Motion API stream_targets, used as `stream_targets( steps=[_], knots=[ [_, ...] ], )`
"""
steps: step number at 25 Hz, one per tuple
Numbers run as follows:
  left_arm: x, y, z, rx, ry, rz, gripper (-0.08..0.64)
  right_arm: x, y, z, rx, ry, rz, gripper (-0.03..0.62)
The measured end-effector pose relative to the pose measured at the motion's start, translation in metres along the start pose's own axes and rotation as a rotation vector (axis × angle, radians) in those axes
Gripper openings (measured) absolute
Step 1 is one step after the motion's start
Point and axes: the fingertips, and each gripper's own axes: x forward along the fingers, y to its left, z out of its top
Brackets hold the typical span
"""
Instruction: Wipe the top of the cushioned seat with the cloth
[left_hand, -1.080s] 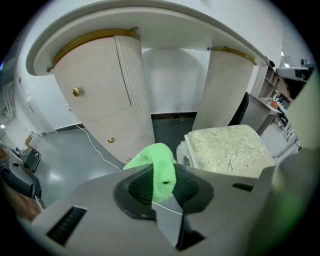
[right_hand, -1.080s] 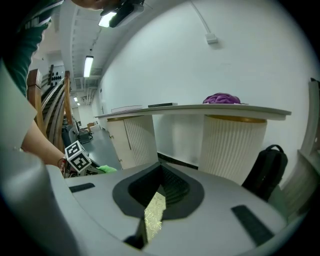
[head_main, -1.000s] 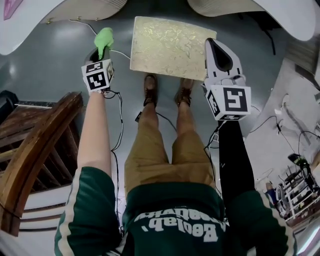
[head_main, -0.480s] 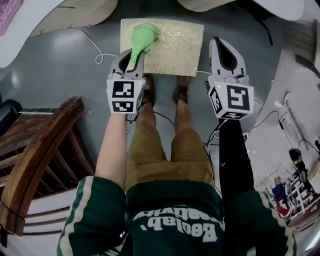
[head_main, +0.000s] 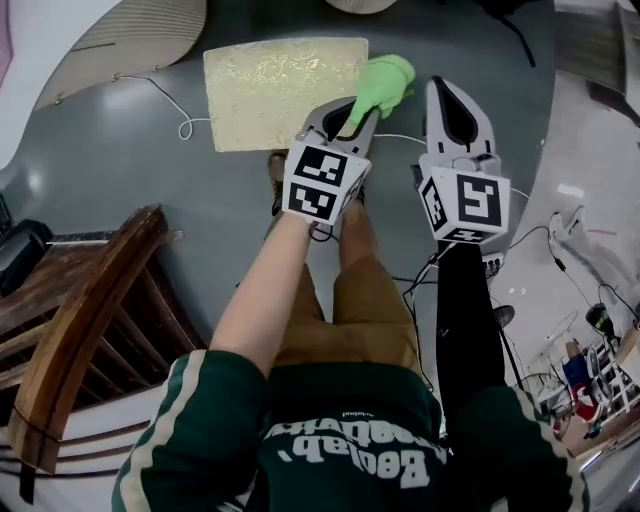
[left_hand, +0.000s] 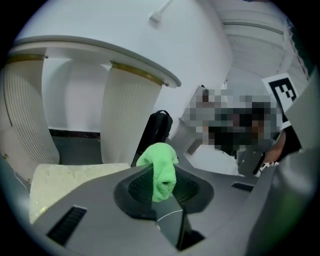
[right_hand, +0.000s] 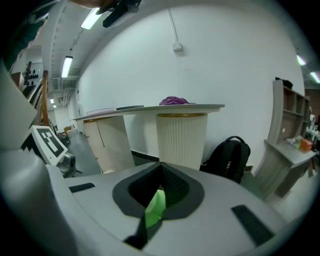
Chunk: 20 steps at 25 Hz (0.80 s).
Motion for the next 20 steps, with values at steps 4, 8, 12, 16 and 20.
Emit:
stream_targets(
  steps=[4, 8, 12, 16, 20],
  knots=[
    [0.033, 0.032, -0.064, -0.020, 0.204, 0.137, 0.078, -0.008, -0.017, -0.011, 0.009, 0.010, -0.015, 0.008],
    [0.032, 0.075, -0.109, -0.011, 0.376, 0.288, 0.078, -0.009, -0.016, -0.017, 0.020, 0.017, -0.012, 0.008],
    [0.024, 0.084, -0.101, 0.008, 0.338, 0.283, 0.078, -0.005, -0.003, -0.015, 0.004, 0.014, 0.011, 0.008],
    [-0.002, 0.115, -0.105, -0.020, 0.326, 0.332, 0.078, 0.002, 0.017, -0.007, -0.016, 0.008, 0.036, 0.008],
    [-0.045, 0.166, -0.117, -0.031, 0.344, 0.408, 0.078, 0.010, 0.041, 0.003, -0.038, 0.001, 0.059, 0.008]
  ],
)
